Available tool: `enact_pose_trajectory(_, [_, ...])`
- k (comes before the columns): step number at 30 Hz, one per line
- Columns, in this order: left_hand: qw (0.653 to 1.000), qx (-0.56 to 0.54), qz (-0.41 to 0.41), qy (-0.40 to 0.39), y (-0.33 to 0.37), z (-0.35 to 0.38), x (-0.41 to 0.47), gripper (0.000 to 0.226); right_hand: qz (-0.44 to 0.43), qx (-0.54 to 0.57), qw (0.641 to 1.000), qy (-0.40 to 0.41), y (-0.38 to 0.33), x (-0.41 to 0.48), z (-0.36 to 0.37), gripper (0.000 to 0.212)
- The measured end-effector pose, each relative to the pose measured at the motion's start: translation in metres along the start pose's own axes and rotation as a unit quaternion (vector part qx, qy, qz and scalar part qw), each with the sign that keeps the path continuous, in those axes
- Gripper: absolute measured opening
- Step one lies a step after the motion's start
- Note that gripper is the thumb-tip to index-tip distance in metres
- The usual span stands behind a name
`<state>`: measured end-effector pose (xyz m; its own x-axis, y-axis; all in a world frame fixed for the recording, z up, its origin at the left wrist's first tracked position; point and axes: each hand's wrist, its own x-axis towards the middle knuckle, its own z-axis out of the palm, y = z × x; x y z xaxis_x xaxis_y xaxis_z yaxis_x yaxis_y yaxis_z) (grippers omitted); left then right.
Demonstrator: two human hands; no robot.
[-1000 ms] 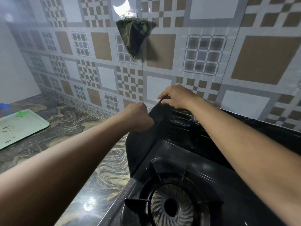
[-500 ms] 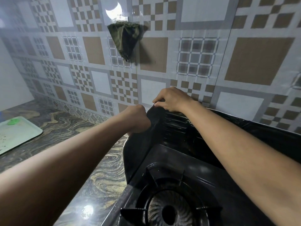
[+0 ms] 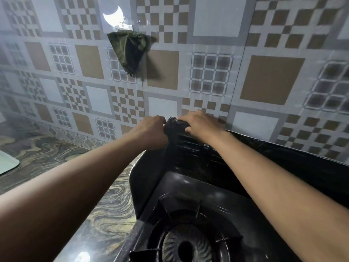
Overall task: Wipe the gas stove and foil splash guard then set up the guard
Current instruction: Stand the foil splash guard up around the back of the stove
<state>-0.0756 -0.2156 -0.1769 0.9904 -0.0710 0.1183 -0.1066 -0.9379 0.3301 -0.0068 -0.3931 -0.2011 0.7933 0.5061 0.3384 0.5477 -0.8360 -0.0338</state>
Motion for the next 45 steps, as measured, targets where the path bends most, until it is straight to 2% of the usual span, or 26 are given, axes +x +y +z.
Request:
enact_pose_trajectory(4, [0.998,0.034,0.042,0.039,0.005,-0.004,0.025,0.046,0.058,-0.073,0.994,0.061,0.007,-0.017,0.004,0.045])
enact_pose_trajectory(7, [0.996,0.052,0.057,0.04,0.005,-0.001,0.045,0.044,0.103,-0.119,0.986,0.056,0.019,-0.027,0.005,0.038])
enact_pose_trajectory(10, [0.996,0.05,0.064,0.037,0.003,0.005,0.06,0.04,0.091,-0.124,0.988,0.035,0.029,-0.031,0.009,0.034])
enact_pose_trajectory(15, [0.995,0.054,0.077,0.031,-0.003,0.008,0.073,0.03,0.101,-0.139,0.983,0.069,0.023,-0.03,0.009,0.031])
enact_pose_trajectory(19, [0.994,0.07,0.082,0.027,-0.005,0.008,0.075,0.006,0.109,-0.178,0.973,0.1,0.019,-0.03,0.01,0.031])
enact_pose_trajectory(21, [0.993,0.082,0.087,0.025,-0.005,0.006,0.073,0.018,0.113,-0.203,0.967,0.108,0.018,-0.032,0.014,0.036])
enact_pose_trajectory(24, [0.987,0.129,0.096,0.023,0.002,0.005,0.067,0.021,0.128,-0.206,0.963,0.117,0.02,-0.037,0.009,0.037])
enact_pose_trajectory(27, [0.976,0.179,0.119,0.027,0.019,0.004,0.06,0.012,0.133,-0.216,0.961,0.11,0.028,-0.05,0.002,0.044])
enact_pose_trajectory(30, [0.965,0.186,0.181,0.029,0.04,0.01,0.055,0.006,0.15,-0.221,0.959,0.096,0.038,-0.072,-0.01,0.049])
enact_pose_trajectory(34, [0.94,0.163,0.298,0.021,0.065,0.029,0.056,0.029,0.188,-0.215,0.954,0.092,0.055,-0.101,-0.02,0.039])
enact_pose_trajectory(37, [0.926,0.144,0.349,0.022,0.083,0.041,0.057,0.045,0.207,-0.211,0.95,0.097,0.068,-0.118,-0.022,0.037])
enact_pose_trajectory(40, [0.924,0.15,0.35,0.035,0.096,0.055,0.055,0.052,0.224,-0.186,0.95,0.116,0.082,-0.133,-0.02,0.035])
enact_pose_trajectory(45, [0.933,0.157,0.308,0.102,0.114,0.073,0.054,0.039,0.204,-0.108,0.961,0.154,0.098,-0.145,-0.015,0.033])
